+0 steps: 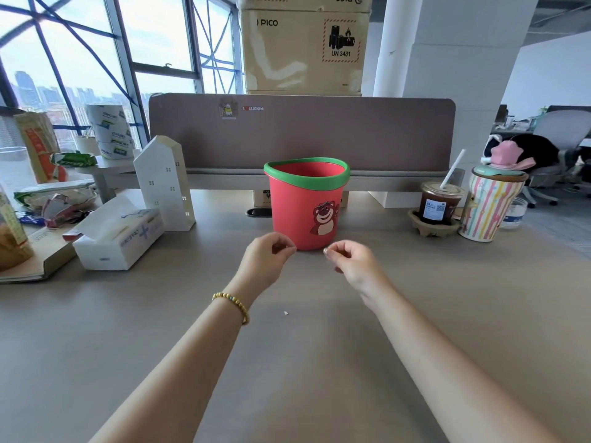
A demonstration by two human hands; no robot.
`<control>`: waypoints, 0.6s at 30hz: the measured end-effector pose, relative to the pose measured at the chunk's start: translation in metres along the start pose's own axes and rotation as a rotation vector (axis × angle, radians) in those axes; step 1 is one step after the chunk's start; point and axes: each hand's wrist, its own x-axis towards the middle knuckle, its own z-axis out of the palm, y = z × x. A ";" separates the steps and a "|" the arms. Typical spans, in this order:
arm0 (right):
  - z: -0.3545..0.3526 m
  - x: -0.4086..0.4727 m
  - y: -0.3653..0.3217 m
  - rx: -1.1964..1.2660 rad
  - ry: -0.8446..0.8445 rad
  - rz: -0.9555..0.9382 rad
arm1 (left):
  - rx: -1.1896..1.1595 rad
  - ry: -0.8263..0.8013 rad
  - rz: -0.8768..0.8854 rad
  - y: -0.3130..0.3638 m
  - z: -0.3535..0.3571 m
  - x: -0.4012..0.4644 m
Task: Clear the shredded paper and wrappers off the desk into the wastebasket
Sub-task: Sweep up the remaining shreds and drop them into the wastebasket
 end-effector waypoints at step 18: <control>-0.004 0.151 -0.105 -0.445 0.158 -0.182 | 0.366 0.066 0.188 0.076 -0.008 0.155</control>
